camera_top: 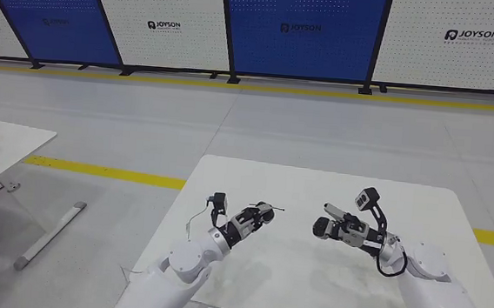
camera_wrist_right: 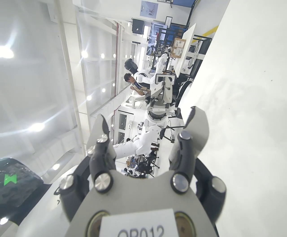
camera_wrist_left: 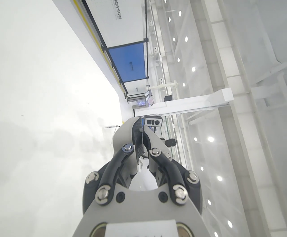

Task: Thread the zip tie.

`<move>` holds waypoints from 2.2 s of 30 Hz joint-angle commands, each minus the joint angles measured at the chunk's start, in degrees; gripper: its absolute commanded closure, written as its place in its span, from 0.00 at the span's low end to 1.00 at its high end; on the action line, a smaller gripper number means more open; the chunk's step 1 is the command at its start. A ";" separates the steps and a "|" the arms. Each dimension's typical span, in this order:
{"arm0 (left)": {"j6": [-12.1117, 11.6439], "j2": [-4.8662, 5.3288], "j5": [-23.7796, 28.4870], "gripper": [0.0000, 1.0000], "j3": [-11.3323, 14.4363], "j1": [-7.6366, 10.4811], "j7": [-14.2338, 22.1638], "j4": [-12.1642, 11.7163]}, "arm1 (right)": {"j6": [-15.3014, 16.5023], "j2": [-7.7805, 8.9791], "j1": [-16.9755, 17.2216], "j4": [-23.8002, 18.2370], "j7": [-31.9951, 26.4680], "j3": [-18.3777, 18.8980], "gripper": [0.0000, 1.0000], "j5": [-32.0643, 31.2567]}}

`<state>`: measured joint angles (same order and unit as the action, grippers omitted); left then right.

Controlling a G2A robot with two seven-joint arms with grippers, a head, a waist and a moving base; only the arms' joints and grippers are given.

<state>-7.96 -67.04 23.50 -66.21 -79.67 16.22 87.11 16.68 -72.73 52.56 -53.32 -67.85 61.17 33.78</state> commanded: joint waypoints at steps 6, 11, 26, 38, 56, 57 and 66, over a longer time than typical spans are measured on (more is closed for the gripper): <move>-0.37 -0.01 0.02 1.00 0.05 0.03 0.03 -0.01 | -0.01 -0.02 -0.05 0.07 0.01 -0.06 0.00 0.01; -0.37 -0.01 0.02 1.00 0.05 0.03 0.03 -0.01 | -0.01 -0.02 -0.05 0.07 0.01 -0.06 0.00 0.01; -0.08 -0.03 0.04 1.00 0.32 0.07 0.74 0.17 | -0.01 -0.02 -0.05 0.07 0.01 -0.06 0.00 0.01; -2.93 1.12 10.84 1.00 -8.38 -0.38 10.99 5.23 | -0.01 -0.02 -0.05 0.07 0.01 -0.06 0.00 0.01; -3.94 1.20 12.75 1.00 -8.89 -1.08 13.74 8.90 | -0.01 -0.02 -0.05 0.07 0.01 -0.06 0.00 0.01; -4.57 1.27 14.34 1.00 -9.57 -1.73 15.06 10.10 | -0.01 -0.02 -0.05 0.07 0.01 -0.06 0.00 0.01; -3.82 1.45 26.09 1.00 -11.88 -4.43 22.41 13.73 | -0.01 -0.02 -0.05 0.07 0.01 -0.06 0.00 0.01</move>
<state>-11.65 -65.59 50.77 -78.11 -84.13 39.00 100.86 16.66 -72.75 52.51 -53.26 -67.84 61.11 33.79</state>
